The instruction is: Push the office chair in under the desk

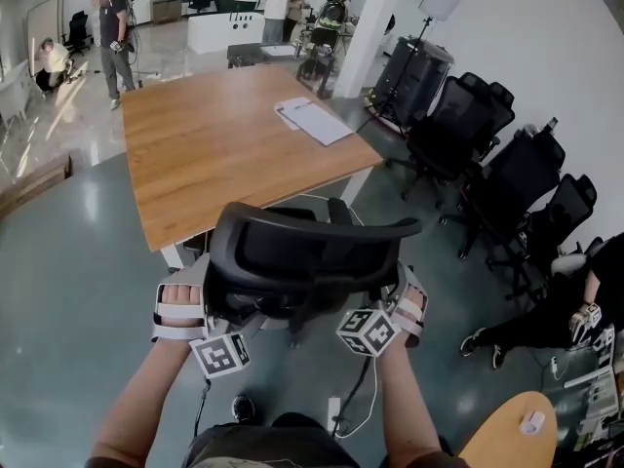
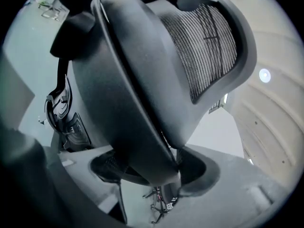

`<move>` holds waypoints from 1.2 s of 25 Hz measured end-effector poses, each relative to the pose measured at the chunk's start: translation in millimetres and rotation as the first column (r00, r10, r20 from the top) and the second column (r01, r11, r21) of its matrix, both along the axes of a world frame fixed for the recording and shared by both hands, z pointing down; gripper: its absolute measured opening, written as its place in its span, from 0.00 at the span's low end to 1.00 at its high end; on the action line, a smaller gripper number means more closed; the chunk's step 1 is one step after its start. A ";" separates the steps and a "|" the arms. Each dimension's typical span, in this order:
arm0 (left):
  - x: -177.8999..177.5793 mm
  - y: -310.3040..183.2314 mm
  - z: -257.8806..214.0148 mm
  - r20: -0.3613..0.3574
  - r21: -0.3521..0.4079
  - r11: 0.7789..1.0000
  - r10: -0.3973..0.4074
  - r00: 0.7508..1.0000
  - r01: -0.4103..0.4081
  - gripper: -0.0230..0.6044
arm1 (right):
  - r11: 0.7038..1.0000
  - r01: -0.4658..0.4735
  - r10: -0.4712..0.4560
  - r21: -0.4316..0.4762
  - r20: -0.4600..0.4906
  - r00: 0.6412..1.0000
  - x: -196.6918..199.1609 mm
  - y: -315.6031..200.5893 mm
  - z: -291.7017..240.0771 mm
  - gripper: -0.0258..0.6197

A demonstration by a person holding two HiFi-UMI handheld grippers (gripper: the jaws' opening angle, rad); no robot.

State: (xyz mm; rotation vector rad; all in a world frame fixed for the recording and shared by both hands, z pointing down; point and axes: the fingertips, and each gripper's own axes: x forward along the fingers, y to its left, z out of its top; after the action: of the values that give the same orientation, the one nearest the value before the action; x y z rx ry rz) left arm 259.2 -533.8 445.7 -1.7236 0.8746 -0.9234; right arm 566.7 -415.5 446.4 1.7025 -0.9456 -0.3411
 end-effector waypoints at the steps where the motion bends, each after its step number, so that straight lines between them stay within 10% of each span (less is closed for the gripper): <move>1: 2.7 -4.7 -0.1 0.000 0.001 1.000 -0.010 1.000 0.010 0.54 | 1.000 0.004 -0.004 -0.003 0.004 1.000 4.3 -8.3 0.3 0.47; 14: 36.0 -47.2 1.7 -0.003 0.019 0.989 -0.144 0.990 0.144 0.54 | 0.990 0.143 -0.143 0.017 -0.020 0.990 49.3 -94.5 -0.5 0.48; 30: 80.3 -63.0 -1.2 -0.018 0.031 0.926 -0.376 0.926 0.376 0.55 | 0.920 0.389 -0.388 0.049 -0.039 0.921 98.3 -186.7 -10.5 0.48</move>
State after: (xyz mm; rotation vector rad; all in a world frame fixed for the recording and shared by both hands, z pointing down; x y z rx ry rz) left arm 339.6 -596.8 444.5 -1.5586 1.2507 -1.1419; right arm 665.0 -602.2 436.0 1.5477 -1.2649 -0.6584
